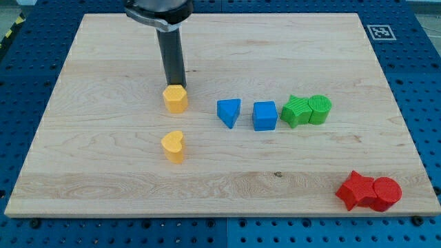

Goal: Place the yellow hexagon at the left side of the blue triangle

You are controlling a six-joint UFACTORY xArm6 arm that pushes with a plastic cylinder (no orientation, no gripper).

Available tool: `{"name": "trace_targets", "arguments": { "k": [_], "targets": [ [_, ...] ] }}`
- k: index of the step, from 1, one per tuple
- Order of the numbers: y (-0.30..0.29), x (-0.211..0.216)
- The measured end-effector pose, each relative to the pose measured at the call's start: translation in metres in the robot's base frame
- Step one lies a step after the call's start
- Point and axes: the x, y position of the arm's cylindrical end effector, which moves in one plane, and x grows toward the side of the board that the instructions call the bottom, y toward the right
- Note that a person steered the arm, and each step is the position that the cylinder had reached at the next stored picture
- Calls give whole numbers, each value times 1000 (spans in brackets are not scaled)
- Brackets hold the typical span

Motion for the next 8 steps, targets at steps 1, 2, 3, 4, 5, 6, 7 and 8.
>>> {"name": "trace_targets", "arguments": {
  "k": [1, 2, 3, 4, 5, 6, 7, 8],
  "targets": [
    [0, 4],
    [-1, 4],
    [-8, 12],
    [-8, 19],
    [-8, 22],
    [-8, 30],
    [-15, 31],
    [-48, 35]
  ]
}}
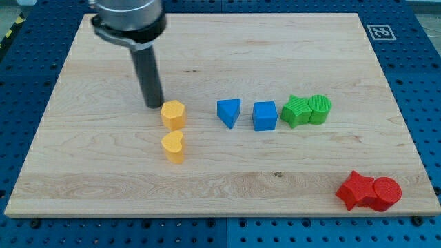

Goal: Place the yellow hexagon at the left side of the blue triangle

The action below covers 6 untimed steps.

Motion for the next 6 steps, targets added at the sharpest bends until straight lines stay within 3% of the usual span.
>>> {"name": "trace_targets", "arguments": {
  "k": [2, 6],
  "targets": [
    [-7, 31],
    [48, 31]
  ]
}}
